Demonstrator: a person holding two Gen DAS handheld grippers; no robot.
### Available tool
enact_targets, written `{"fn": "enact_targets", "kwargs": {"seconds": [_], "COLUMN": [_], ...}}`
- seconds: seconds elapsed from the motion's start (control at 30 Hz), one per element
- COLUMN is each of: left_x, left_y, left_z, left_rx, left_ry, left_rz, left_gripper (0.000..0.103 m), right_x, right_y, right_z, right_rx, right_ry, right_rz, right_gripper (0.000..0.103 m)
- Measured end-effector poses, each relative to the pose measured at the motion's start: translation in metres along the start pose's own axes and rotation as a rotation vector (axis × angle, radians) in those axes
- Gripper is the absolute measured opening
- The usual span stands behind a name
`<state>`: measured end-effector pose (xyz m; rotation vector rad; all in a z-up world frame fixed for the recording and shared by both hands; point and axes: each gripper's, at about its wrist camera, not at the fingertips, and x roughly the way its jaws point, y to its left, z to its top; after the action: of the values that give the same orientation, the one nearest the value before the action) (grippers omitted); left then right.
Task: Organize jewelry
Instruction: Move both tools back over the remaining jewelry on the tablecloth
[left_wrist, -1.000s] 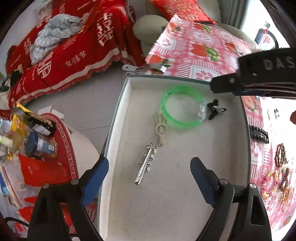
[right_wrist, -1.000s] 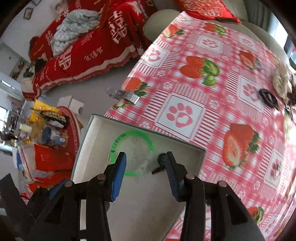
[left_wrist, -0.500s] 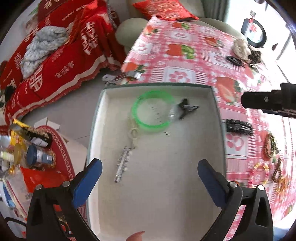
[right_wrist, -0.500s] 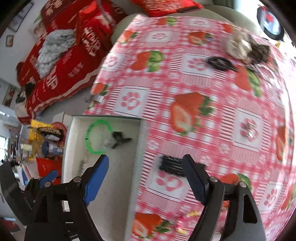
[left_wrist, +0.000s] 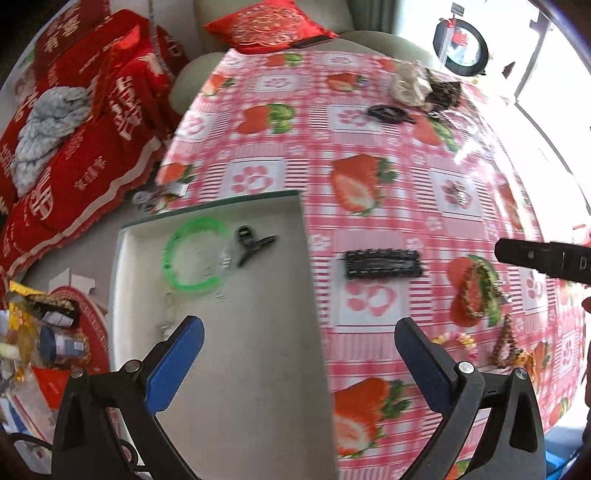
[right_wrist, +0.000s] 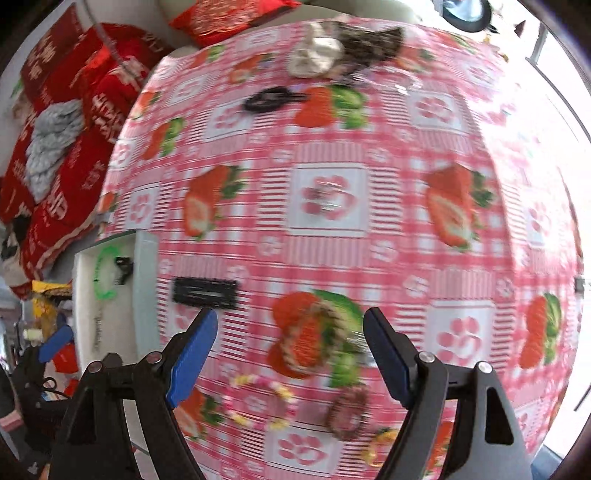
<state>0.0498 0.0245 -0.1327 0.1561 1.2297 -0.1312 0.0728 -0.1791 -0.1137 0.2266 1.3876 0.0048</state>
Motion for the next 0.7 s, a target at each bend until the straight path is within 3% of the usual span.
{"fn": "enact_targets", "kwargs": {"seconds": [0.33, 0.7], "left_x": [0.008, 0.035], "left_y": [-0.062, -0.101], "left_z": [-0.003, -0.019], "left_rx": [0.157, 0.285], "left_ry": [0.043, 0.116], "left_rz": [-0.097, -0.096], "left_gripper": [0.103, 0.103], "right_x": [-0.008, -0.008], "right_y": [-0.056, -0.095], "right_z": [-0.029, -0.076], "right_rx": [0.054, 0.123], "right_ry": [0.023, 0.073], "right_rz": [-0.054, -0.093], "right_gripper": [0.083, 0.083]}}
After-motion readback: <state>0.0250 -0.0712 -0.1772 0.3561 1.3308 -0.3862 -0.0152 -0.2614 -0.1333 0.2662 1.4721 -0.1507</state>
